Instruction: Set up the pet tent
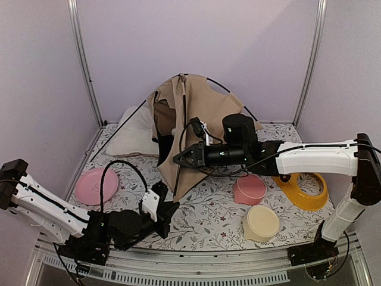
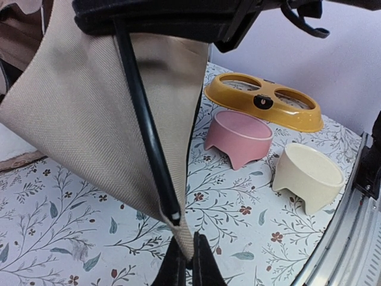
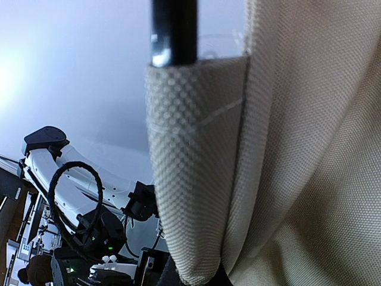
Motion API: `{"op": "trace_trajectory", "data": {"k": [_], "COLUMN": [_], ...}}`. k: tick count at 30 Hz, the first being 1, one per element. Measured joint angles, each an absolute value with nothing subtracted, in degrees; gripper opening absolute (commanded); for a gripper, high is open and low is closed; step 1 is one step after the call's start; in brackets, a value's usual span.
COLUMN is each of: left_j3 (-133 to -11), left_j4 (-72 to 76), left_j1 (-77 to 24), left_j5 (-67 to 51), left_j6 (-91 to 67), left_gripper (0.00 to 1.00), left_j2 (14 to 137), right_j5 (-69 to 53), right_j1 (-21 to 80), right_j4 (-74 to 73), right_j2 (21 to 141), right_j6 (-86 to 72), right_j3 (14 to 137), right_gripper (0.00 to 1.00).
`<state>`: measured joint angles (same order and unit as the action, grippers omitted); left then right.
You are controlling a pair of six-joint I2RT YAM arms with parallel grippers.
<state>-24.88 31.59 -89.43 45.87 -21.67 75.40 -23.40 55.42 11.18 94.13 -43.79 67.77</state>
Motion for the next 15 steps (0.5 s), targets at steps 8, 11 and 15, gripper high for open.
{"op": "trace_trajectory", "data": {"k": [8,11,15], "left_j3": [-25.3,-25.7,-26.3], "left_j4": [29.7,29.1,28.2], "left_j1": [-89.4,-89.4,-89.4], "left_j5": [45.9,45.9,46.0], "left_j6": [-21.6,-21.2,-21.0], "left_gripper": [0.0,0.0,0.0], "left_j2": [75.2,75.1,74.9], "right_j5": [-22.5,-22.2,-21.6], "right_j1": [55.2,55.1,55.1], "right_j4": [11.2,11.2,11.2], "right_j2": [94.1,94.1,94.1], "right_j6": [-43.7,-43.7,-43.5], "right_j3": [66.8,66.8,66.8], "right_gripper": [0.0,0.0,0.0]}}
